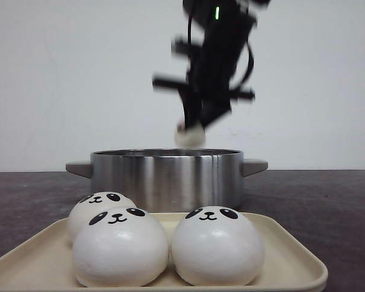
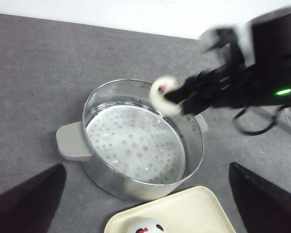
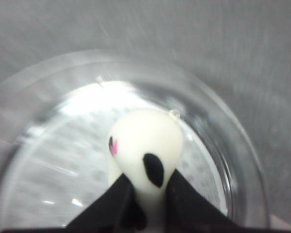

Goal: Steam buns
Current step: 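Lift the bun with the right gripper into the pot and release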

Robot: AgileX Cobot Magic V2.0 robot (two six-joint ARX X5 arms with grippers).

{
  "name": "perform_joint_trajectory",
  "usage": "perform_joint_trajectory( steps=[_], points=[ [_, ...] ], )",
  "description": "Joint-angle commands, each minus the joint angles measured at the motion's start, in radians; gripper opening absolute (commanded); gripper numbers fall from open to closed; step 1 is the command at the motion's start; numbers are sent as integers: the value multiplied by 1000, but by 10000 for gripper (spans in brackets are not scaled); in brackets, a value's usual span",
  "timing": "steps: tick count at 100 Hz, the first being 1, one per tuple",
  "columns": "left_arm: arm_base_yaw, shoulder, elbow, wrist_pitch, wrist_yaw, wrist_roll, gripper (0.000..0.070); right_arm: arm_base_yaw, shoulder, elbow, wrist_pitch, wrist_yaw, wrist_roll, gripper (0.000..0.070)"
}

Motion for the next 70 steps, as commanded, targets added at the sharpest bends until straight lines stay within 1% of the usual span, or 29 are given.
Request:
perform_joint_trajectory(
  steps=[1, 7, 11, 15, 22, 25, 36, 42, 52, 60, 70],
  points=[
    [-5, 6, 15, -6, -4, 7, 700, 5, 38, 16, 9, -4, -13, 7],
    [-5, 6, 15, -20, -4, 7, 700, 2, 60, 16, 13, -3, -9, 10],
    [-5, 6, 15, -27, -4, 7, 700, 0, 64, 16, 15, -3, -9, 37],
    [-5, 6, 15, -31, -4, 7, 700, -5, 64, 16, 18, 0, -9, 118],
    [-5, 6, 15, -32, -4, 7, 700, -5, 64, 16, 31, 8, -11, 306],
    [-5, 7, 15, -30, -4, 7, 700, -5, 64, 16, 36, 9, -11, 348],
    [-5, 16, 15, -26, -4, 6, 700, -10, 64, 16, 23, 38, -7, 354],
    [-5, 27, 15, -28, -4, 6, 700, -14, 64, 16, 3, 37, -7, 358],
    [-7, 47, 15, -35, 3, 6, 700, -18, 64, 16, -15, 34, -7, 383],
    [-19, 69, 15, -51, 5, 6, 700, -18, 56, 17, -21, 34, -7, 422],
    [-45, 101, 15, -71, 8, 6, 700, -23, 20, 27, -54, 34, -8, 421]
  ],
)
